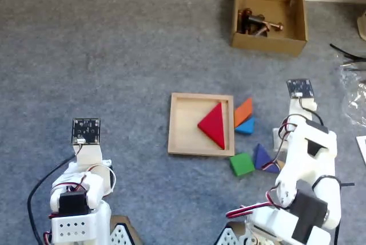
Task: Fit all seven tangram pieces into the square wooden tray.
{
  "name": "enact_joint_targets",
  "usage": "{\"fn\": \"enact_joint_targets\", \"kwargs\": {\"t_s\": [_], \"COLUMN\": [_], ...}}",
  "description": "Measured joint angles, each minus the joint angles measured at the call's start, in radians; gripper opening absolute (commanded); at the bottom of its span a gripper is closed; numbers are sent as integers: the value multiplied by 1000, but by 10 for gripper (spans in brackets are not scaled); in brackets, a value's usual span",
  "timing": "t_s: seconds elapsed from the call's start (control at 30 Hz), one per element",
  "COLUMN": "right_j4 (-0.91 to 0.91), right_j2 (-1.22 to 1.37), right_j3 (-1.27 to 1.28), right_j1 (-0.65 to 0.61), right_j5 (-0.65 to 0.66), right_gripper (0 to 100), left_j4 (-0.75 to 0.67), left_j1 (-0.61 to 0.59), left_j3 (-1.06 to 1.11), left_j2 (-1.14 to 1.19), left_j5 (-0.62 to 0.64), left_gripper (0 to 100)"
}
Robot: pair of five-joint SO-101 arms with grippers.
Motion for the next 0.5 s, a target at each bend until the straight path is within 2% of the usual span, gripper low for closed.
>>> {"fn": "enact_joint_targets", "kwargs": {"t_s": [0.17, 0.5], "right_j4": [-2, 34], "right_j2": [-9, -63], "right_j3": [12, 14], "right_j1": [-5, -5], "right_j5": [2, 2], "right_gripper": [279, 280], "left_j4": [0, 0], "left_j1": [0, 0], "left_j3": [0, 0], "left_j2": [0, 0], "left_j5": [0, 0], "left_gripper": [5, 5]}}
